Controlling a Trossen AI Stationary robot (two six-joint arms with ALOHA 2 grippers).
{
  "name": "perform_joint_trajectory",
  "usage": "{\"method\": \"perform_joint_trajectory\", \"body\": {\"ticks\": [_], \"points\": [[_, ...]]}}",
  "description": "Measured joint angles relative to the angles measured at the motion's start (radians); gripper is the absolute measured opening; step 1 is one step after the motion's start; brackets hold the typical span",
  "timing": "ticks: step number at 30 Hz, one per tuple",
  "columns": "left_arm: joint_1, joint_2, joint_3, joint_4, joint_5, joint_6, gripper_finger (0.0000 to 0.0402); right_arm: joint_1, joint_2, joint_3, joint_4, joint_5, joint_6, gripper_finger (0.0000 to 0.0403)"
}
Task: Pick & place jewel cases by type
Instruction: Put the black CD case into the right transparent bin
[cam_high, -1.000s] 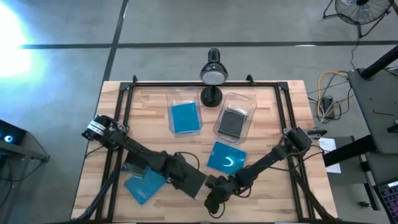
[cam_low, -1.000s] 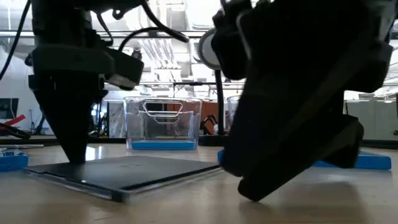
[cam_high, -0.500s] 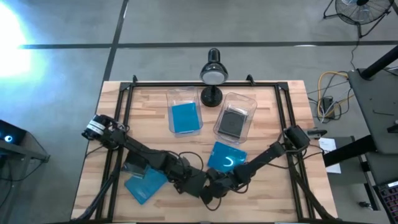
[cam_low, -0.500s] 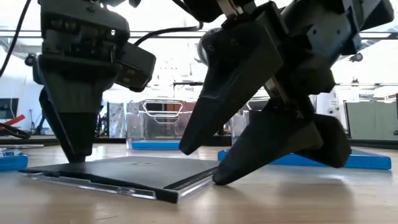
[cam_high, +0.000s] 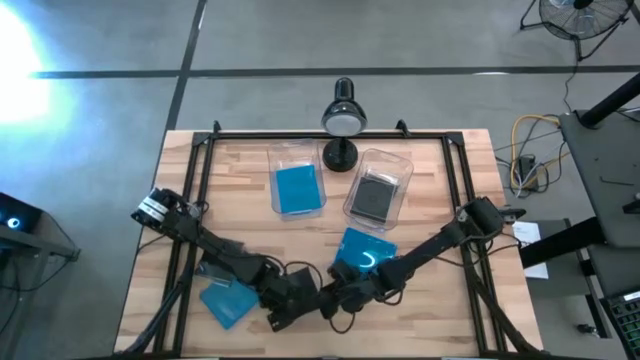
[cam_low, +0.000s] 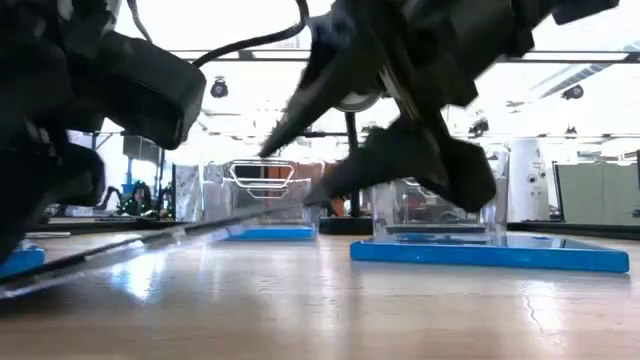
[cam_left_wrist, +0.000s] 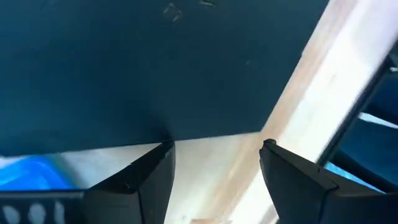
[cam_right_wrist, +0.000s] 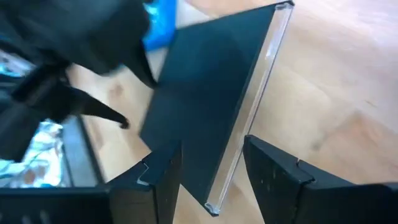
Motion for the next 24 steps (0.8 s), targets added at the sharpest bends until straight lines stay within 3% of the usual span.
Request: {"method": "perform_joint_trajectory", "body": {"ticks": [12,16,24], "points": [[-0.019,0.003,-0.008,0.058,-0.025,-0.052,0.0213,0.003,-0.018,0.044,0.103,-0.038,-0.105,0.0164],[-0.016,0.003,-0.010,0.094,-0.098,-0.046,0.0213,0.003,-0.012,0.059,0.097,-0.133,-0.094,0.0164],[-0.022,0.002,-0.010,0.130,-0.169,-0.057,0.0213,0.004,-0.012,0.070,0.090,-0.144,-0.042,0.0164]]}}
